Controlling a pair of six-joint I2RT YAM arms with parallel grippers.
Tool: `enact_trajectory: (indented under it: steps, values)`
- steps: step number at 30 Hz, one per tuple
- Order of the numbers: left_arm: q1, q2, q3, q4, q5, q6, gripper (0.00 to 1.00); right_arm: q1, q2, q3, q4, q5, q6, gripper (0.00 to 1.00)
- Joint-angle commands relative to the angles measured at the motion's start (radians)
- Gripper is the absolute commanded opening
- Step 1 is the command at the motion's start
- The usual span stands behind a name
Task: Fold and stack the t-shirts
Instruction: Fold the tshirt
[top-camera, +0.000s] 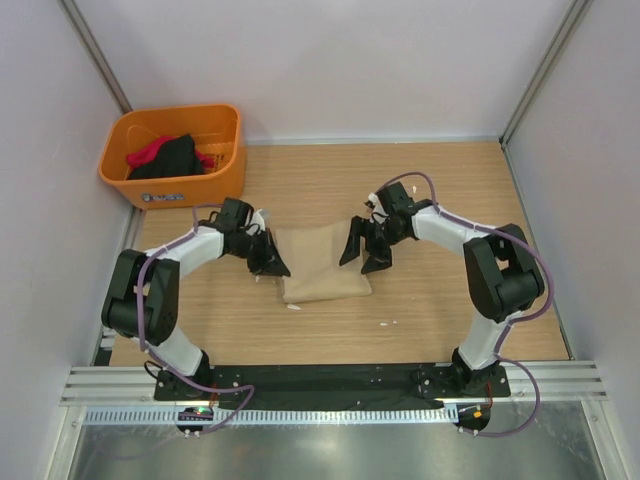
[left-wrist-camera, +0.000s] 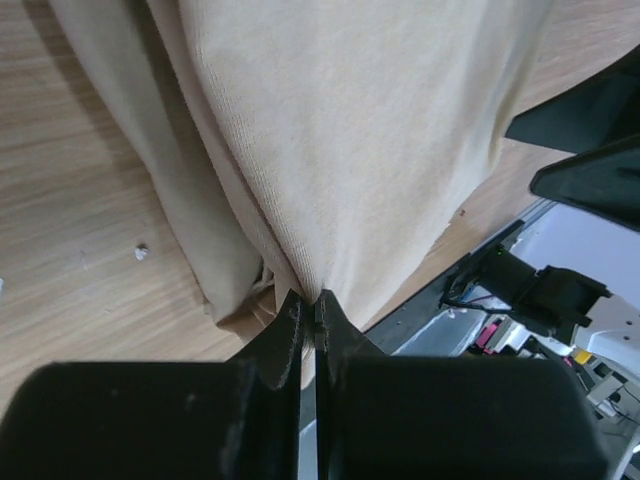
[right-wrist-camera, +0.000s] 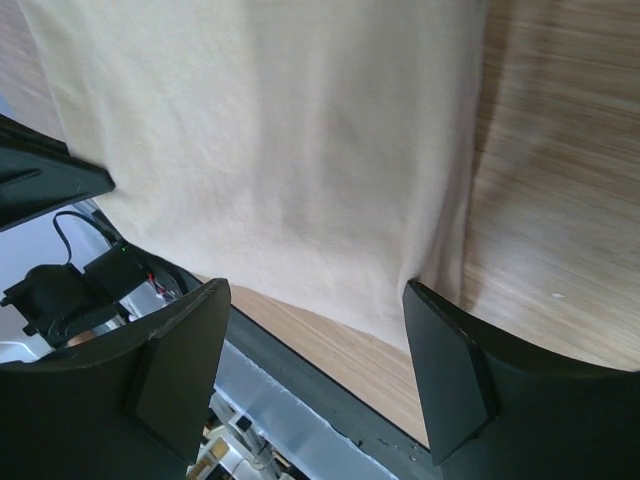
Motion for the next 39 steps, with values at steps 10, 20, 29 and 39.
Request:
enact_trajectory:
  steps: [10,20,29,39]
  values:
    - [-0.002,-0.100,-0.134,0.040,0.120,-0.132,0.00,0.230,-0.159,-0.006,0.186,0.043,0.165,0.59]
    - [-0.002,-0.111,-0.171,0.093,0.121,-0.169,0.00,0.469,-0.083,-0.124,0.504,0.033,0.399,0.04]
    - [-0.002,-0.128,-0.221,0.109,0.120,-0.184,0.00,0.515,-0.033,-0.191,0.630,0.084,0.442,0.01]
    - [-0.002,-0.128,-0.331,0.182,0.111,-0.219,0.00,0.517,0.063,-0.286,0.876,0.036,0.567,0.01]
